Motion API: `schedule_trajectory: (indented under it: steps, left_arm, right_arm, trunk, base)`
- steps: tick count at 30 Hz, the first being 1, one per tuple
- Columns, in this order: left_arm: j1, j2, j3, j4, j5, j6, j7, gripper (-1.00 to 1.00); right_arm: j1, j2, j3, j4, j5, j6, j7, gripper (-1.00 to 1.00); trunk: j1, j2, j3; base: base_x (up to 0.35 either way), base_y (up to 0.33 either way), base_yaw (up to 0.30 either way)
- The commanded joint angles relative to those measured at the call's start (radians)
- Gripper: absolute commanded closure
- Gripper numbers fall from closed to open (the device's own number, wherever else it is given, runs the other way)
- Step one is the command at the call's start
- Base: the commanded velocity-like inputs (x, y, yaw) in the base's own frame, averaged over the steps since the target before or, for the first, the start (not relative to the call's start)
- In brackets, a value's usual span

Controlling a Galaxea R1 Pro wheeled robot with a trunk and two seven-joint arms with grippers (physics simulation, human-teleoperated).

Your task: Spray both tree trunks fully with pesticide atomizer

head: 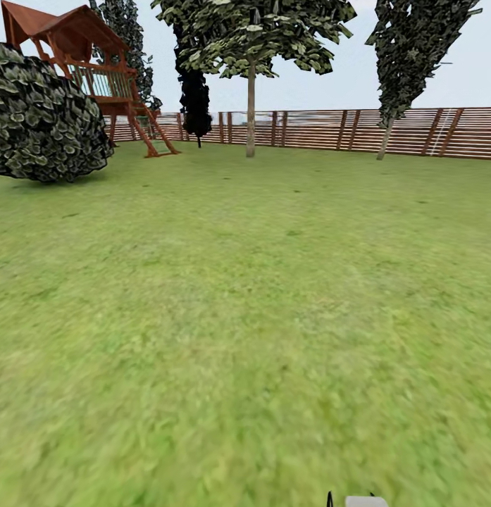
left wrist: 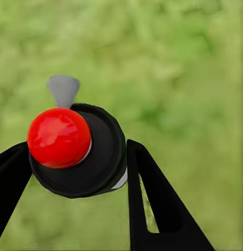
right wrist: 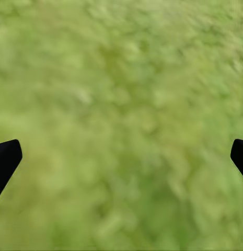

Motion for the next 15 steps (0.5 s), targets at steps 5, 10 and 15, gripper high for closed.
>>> schedule_trajectory:
  steps: [5, 10, 15]
  left_arm:
    - [0.000, 0.000, 0.000, 0.000, 0.000, -0.001, -0.001, 1.00]
    - [0.000, 0.000, 0.000, 0.000, 0.000, 0.000, -0.001, 1.00]
    - [0.000, 0.000, 0.000, 0.000, 0.000, 0.000, -0.001, 1.00]
  right_arm:
    - [0.000, 0.000, 0.000, 0.000, 0.000, 0.000, 0.000, -1.00]
    - [0.000, 0.000, 0.000, 0.000, 0.000, 0.000, 0.000, -1.00]
    - [0.000, 0.000, 0.000, 0.000, 0.000, 0.000, 0.000, -1.00]
  trunk:
    - [0.000, 0.000, 0.000]
    - [0.000, 0.000, 0.000]
    - [0.000, 0.000, 0.000]
  base:
    - [0.339, 0.000, 0.000]
    - [0.339, 0.000, 0.000]
    - [0.339, 0.000, 0.000]
